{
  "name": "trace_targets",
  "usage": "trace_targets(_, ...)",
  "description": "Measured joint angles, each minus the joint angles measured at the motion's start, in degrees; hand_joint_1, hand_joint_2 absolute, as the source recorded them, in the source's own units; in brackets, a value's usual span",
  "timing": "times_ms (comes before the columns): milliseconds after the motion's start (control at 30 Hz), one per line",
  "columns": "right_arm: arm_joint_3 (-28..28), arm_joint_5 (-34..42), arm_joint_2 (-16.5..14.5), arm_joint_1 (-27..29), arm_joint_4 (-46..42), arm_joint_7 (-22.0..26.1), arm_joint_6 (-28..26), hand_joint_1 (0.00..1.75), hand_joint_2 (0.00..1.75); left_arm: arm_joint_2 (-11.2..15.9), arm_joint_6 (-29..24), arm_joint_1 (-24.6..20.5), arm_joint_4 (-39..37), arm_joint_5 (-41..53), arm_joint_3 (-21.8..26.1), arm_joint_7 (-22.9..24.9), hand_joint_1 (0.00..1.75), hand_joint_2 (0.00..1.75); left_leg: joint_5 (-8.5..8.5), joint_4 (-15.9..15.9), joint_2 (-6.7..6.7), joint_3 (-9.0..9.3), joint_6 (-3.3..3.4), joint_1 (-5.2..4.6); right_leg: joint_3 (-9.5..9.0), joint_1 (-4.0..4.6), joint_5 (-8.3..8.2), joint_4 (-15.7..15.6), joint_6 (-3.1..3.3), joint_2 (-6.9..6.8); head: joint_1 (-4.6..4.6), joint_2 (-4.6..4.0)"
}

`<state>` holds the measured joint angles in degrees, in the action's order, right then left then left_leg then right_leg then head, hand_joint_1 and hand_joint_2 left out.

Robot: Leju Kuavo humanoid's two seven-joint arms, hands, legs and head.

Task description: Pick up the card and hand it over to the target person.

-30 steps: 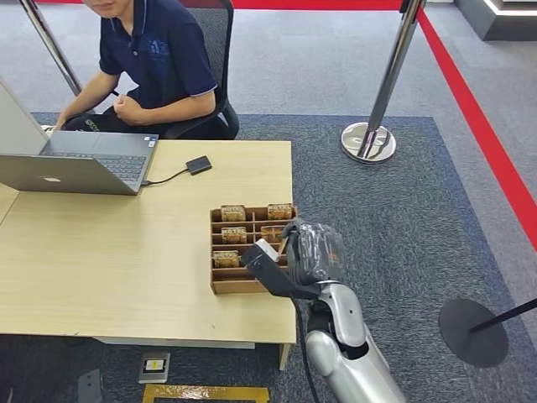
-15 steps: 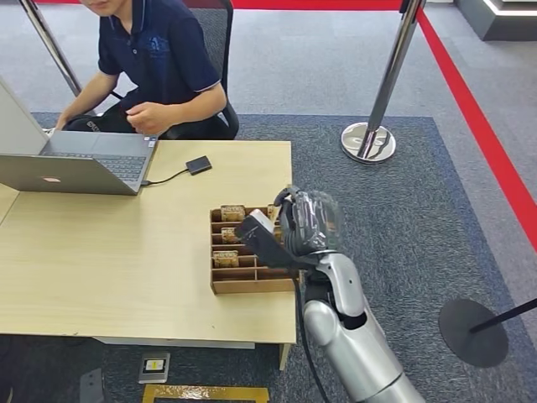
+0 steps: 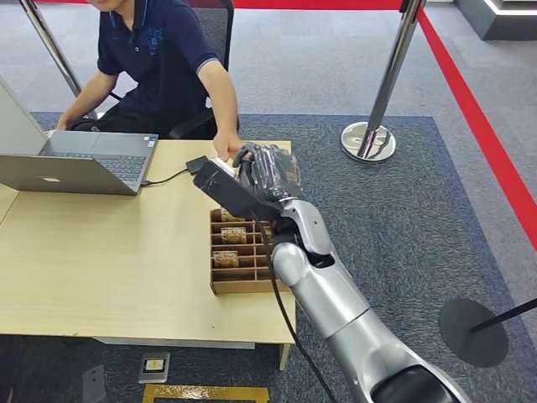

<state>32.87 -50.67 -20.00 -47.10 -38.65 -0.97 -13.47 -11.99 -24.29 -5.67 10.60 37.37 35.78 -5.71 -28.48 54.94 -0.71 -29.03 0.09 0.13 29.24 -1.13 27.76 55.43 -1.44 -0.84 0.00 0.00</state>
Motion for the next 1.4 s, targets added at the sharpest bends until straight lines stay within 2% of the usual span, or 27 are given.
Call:
trace_targets(233, 4.9, 4.7, 0.0, -1.7, 3.7, -1.9, -1.3, 1.75, 1.75, 0.0, 0.0, 0.1, 0.0, 0.0, 0.3, 0.0, 0.0, 0.0, 0.0, 0.0, -0.02, 0.0, 0.0, 0.02, -0.04, 0.02, 0.0, 0.0, 0.01, -0.01, 0.0, 0.0)
trace_targets(467, 5.2, 4.8, 0.0, -1.8, 4.3, -2.1, -1.7, 1.75, 1.75, 0.0, -0.1, 0.1, 0.0, 0.0, 0.3, 0.0, 0.0, 0.0, -0.01, 0.0, -0.1, 0.0, 0.0, 0.01, -0.05, 0.01, 0.03, 0.0, -0.01, -0.09, 0.0, 0.0)
trace_targets(500, 5.3, 4.8, 0.0, -1.8, 4.5, -2.3, -1.9, 1.63, 1.75, 0.0, -0.1, 0.2, 0.0, 0.0, 0.4, 0.0, 0.0, 0.0, 0.0, 0.0, -0.1, -0.01, 0.0, 0.01, -0.04, 0.02, 0.03, 0.0, 0.0, -0.09, 0.0, 0.0)
trace_targets(533, 5.5, 4.7, 0.0, -1.9, 4.7, -2.4, -2.0, 1.26, 1.75, 0.1, -0.2, 0.2, 0.0, 0.0, 0.3, 0.0, 0.0, 0.0, 0.0, 0.0, -0.08, -0.03, -0.01, 0.02, -0.02, 0.02, 0.01, 0.0, 0.01, -0.07, 0.0, 0.0)
trace_targets(600, 5.9, 4.6, 0.0, -1.8, 5.2, -2.6, -2.6, 0.39, 1.75, 0.1, -0.1, 0.2, 0.0, 0.2, 0.2, 0.0, 0.0, 0.0, 0.01, 0.0, -0.05, -0.04, -0.01, 0.02, -0.01, 0.03, 0.0, 0.0, 0.03, -0.04, 0.0, 0.0)
trace_targets(633, 6.1, 4.5, 0.0, -1.8, 5.5, -2.7, -3.2, 0.07, 1.75, 0.1, 0.0, 0.2, 0.0, 0.4, 0.1, 0.1, 0.0, 0.0, 0.0, 0.0, -0.06, -0.03, -0.01, 0.03, -0.02, 0.03, 0.0, 0.0, 0.02, -0.05, 0.0, 0.0)
trace_targets(667, 6.3, 4.4, 0.0, -1.7, 5.9, -2.7, -4.0, 0.01, 1.75, 0.1, 0.1, 0.2, 0.0, 0.5, 0.0, 0.1, 0.0, 0.0, 0.01, 0.0, -0.06, -0.03, -0.01, 0.02, -0.03, 0.03, 0.0, 0.0, 0.02, -0.05, 0.0, 0.0)
trace_targets(800, 6.5, 3.7, 0.0, -1.6, 6.8, -2.2, -7.0, 0.0, 0.0, 0.1, 0.0, 0.2, 0.0, 0.7, -0.1, 0.1, 0.0, 0.0, 0.01, 0.0, -0.08, -0.03, 0.0, 0.02, -0.02, 0.03, 0.01, 0.0, 0.01, -0.07, 0.0, 0.0)
trace_targets(900, 6.4, 1.7, 0.3, -1.2, 7.0, -1.6, -9.8, 0.0, 0.0, 0.1, 0.0, 0.3, 0.0, 0.7, 0.1, 0.0, 0.0, 0.0, 0.02, 0.0, -0.09, -0.04, -0.01, 0.02, -0.02, 0.03, 0.0, 0.0, 0.02, -0.07, 0.0, 0.0)
trace_targets(1000, 5.2, -0.6, 1.9, 1.1, 4.2, -0.4, -12.9, 0.0, 0.0, 0.0, 0.0, 0.6, 0.0, 0.3, 0.6, -0.3, 0.0, 0.0, 0.01, 0.0, -0.15, 0.0, 0.01, 0.02, -0.08, 0.03, 0.02, -0.1, -0.01, -0.14, 0.0, 0.0)
trace_targets(1200, -1.1, -8.4, 8.3, 12.3, -10.1, -0.1, -15.2, 0.0, 0.0, -0.5, 0.0, 0.9, -0.1, -0.6, 2.2, -0.5, 0.0, 0.0, 0.04, -0.1, -0.39, 0.05, 0.02, 0.06, -0.23, 0.06, 0.03, -0.2, -0.02, -0.37, 0.0, 0.0)
trace_targets(1400, -12.1, -13.8, 14.3, 27.7, -21.7, -2.6, -19.9, 0.0, 0.0, -0.1, 1.6, 2.0, 0.0, -0.9, 3.0, -2.5, 0.0, 0.0, 0.05, -0.1, -0.52, 0.06, 0.04, 0.05, -0.3, 0.06, 0.04, -0.4, -0.02, -0.49, 0.0, 0.0)
